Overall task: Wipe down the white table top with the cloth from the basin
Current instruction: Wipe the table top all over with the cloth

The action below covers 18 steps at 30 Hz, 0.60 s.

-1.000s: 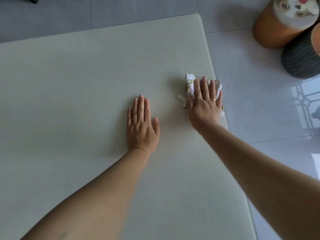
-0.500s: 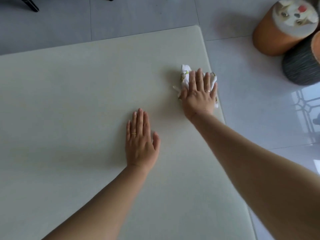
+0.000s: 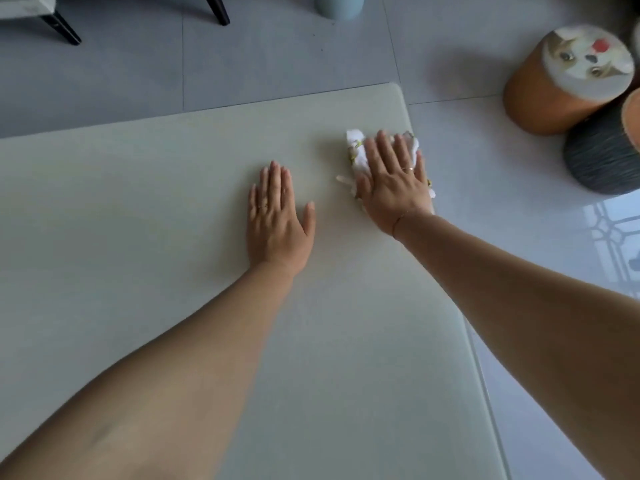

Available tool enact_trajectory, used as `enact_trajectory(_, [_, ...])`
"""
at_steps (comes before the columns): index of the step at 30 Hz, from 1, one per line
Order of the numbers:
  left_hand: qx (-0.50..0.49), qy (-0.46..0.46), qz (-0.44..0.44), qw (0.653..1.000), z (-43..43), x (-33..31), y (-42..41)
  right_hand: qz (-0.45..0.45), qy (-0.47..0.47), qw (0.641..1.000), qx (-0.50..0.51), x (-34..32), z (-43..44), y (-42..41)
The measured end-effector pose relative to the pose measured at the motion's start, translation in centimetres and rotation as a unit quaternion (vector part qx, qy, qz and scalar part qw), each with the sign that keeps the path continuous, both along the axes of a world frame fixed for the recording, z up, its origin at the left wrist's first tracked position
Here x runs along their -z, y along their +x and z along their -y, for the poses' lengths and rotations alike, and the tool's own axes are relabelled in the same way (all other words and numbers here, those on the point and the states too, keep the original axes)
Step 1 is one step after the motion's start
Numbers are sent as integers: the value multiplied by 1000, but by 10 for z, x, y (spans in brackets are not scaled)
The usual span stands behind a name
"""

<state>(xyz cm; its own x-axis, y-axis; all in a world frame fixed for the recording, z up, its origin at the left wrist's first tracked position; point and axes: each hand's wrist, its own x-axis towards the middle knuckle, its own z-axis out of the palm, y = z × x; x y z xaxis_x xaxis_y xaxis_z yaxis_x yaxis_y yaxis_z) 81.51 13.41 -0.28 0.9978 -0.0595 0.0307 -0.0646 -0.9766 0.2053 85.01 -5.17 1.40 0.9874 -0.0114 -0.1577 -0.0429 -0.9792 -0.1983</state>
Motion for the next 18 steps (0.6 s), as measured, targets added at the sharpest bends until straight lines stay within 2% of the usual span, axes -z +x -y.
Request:
enact_trajectory(2, [-3,3,1,1000,-1,0,0,-13,-2,994,109,1,-16,11])
enact_trajectory(4, [-6,2,-4,1000,0,-1,0,-9,5,991,136,3,-43,10])
enact_trajectory(7, [-8,-14,-3,1000,1,-3,0,-8,12,999,-42,3,-58,3])
enact_trajectory(9, [-5,-8,-9,1000,0,-4,0,-3,-3,987,-160,0,-35,14])
enact_trajectory(11, [-6,-4,-14,1000,0,-6,0,6,-18,979,-202,-1,-5,34])
enact_trajectory(12, [-8,-5,-17,1000,1,-7,1,5,-13,984,-176,-1,7,46])
enact_trajectory(15, [-9,-8,-20,1000,1,-7,2,-9,5,1000,0,-1,16,78])
enact_trajectory(18, [-8,-8,-22,1000,1,-7,3,-18,11,991,133,0,-22,86])
